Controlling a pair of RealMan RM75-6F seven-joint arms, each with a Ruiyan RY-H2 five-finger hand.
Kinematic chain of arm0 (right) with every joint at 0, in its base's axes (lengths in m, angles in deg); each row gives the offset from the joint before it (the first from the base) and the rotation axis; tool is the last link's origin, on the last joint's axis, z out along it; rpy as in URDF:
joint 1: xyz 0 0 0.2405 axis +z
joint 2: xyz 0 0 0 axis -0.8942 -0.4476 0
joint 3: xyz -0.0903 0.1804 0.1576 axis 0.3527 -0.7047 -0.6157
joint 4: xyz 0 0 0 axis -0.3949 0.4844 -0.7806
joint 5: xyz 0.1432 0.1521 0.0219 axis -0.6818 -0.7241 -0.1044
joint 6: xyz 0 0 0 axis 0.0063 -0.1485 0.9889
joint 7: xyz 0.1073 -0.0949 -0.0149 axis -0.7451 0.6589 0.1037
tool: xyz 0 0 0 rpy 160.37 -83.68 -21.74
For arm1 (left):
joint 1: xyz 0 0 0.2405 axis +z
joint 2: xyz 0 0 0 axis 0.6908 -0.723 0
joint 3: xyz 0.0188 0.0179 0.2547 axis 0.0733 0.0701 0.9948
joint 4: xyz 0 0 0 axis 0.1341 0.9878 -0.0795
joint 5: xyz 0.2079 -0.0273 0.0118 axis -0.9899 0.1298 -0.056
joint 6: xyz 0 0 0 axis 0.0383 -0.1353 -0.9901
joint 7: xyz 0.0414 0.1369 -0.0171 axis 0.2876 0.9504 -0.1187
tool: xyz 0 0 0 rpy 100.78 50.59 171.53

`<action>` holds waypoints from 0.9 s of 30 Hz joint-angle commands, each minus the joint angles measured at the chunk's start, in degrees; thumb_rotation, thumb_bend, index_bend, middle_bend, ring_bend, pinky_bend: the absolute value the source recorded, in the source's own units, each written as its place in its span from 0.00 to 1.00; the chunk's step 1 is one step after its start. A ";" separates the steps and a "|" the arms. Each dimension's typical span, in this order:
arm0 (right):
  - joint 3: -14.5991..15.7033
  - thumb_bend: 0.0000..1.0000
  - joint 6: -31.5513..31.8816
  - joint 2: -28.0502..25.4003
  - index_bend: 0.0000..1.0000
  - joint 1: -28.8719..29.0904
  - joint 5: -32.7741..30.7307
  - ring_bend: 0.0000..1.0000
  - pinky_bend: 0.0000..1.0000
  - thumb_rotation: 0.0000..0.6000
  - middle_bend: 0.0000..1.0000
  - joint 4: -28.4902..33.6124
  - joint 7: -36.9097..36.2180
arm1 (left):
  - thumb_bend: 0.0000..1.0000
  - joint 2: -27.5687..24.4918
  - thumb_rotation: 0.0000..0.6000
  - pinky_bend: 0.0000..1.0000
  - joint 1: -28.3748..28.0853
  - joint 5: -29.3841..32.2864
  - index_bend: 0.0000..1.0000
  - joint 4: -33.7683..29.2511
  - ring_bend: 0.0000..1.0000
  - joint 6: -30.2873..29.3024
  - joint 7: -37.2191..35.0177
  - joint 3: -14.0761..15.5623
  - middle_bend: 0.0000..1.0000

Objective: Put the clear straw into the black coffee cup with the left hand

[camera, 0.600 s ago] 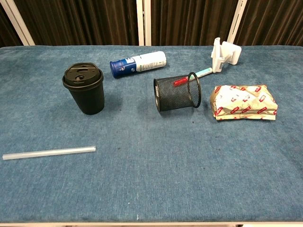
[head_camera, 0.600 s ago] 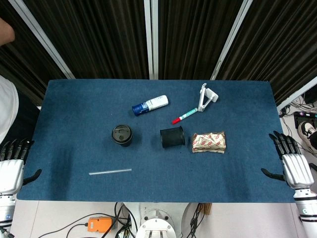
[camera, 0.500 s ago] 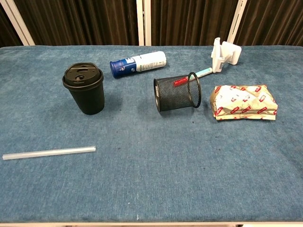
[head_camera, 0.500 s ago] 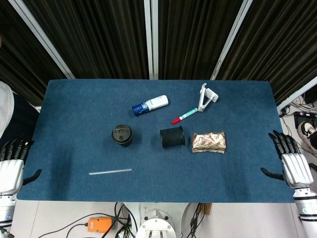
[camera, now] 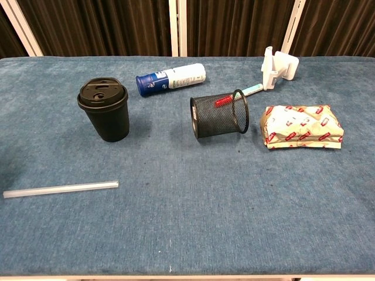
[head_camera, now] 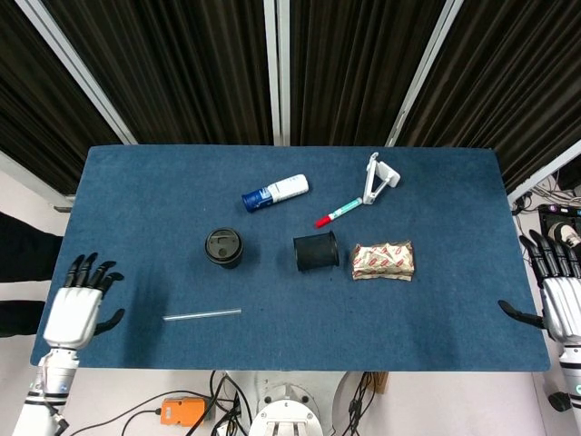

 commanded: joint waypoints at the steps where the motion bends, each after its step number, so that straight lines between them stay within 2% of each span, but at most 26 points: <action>1: 0.04 0.22 -0.48 -0.21 0.00 0.14 -0.18 0.00 0.02 1.00 0.07 0.45 0.50 | 0.17 3.53 1.00 0.00 -2.39 -1.16 0.38 -0.92 0.03 3.79 4.11 1.05 0.20; 15: -0.07 0.22 -2.74 0.14 0.00 0.84 -1.89 0.00 0.02 1.00 0.07 0.79 1.44 | 0.20 13.07 1.00 0.00 -7.63 2.96 0.43 -2.49 0.04 12.79 24.26 1.14 0.20; 27: -0.01 0.22 -3.83 1.07 0.00 1.11 -2.65 0.00 0.02 1.00 0.07 -0.17 0.88 | 0.22 19.15 1.00 0.00 -9.82 9.20 0.45 -1.33 0.04 14.20 30.29 -0.39 0.20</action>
